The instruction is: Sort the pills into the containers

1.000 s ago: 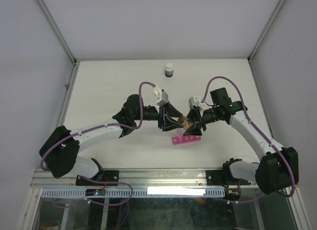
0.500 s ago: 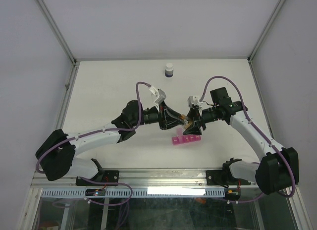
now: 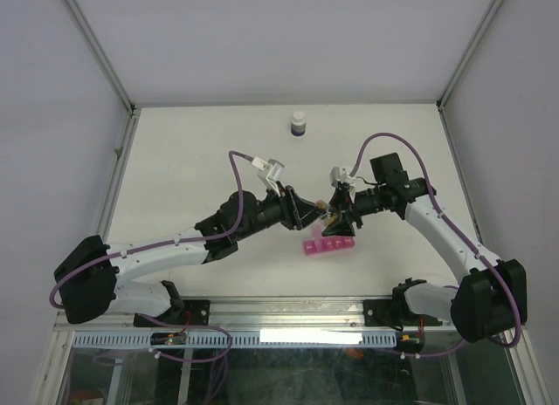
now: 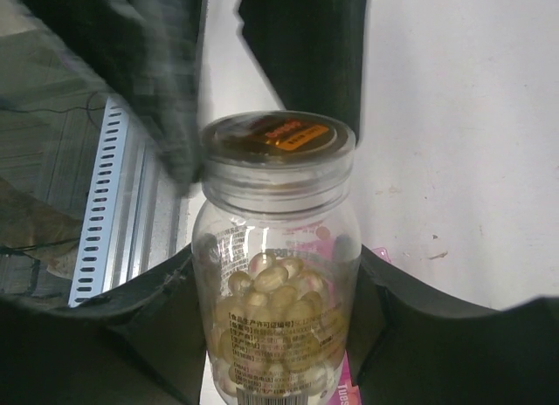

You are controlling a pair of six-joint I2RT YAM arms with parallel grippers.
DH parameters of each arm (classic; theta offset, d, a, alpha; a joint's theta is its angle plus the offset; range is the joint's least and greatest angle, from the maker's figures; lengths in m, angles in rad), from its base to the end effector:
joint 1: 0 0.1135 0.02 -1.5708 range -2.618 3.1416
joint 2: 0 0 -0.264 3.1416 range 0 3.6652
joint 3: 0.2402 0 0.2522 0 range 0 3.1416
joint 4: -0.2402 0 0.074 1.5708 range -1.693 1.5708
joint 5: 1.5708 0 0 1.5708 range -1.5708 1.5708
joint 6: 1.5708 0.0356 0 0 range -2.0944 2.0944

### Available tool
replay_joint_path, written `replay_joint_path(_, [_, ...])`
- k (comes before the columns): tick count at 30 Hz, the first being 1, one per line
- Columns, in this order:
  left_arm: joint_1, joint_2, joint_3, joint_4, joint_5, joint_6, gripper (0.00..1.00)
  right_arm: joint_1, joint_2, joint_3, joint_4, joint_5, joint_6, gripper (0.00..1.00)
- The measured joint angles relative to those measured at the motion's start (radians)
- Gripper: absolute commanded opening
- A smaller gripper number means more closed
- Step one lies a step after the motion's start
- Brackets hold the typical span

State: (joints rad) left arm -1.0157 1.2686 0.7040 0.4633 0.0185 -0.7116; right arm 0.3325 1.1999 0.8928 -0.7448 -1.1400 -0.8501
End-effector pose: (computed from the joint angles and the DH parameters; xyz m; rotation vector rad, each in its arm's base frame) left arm 0.1520 -0.2464 0.2741 0.2957 1.8273 -1.2825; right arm 0.1974 0.1024 0.2655 -1.4782 1.5558 1.1672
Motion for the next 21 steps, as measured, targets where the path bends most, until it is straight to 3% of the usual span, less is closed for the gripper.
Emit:
replay_joint_path(5, [0.0,-0.048,-0.042,0.044,0.021,0.063,0.97,0.001,0.0,0.0,0.01,0.001,0.0,0.0])
replay_joint_path(12, [0.009,-0.216,-0.14,0.091,0.084,0.32,0.99,0.001,0.0,0.0,0.011,-0.001,-0.004,0.0])
replay_joint_path(18, [0.207,-0.216,-0.164,0.151,0.391,0.475,0.99,0.002,0.0,0.0,0.01,-0.005,-0.018,0.0])
replay_joint_path(21, [0.24,-0.143,-0.125,0.154,0.521,0.521,0.94,0.003,0.0,0.0,0.007,-0.01,-0.031,0.0])
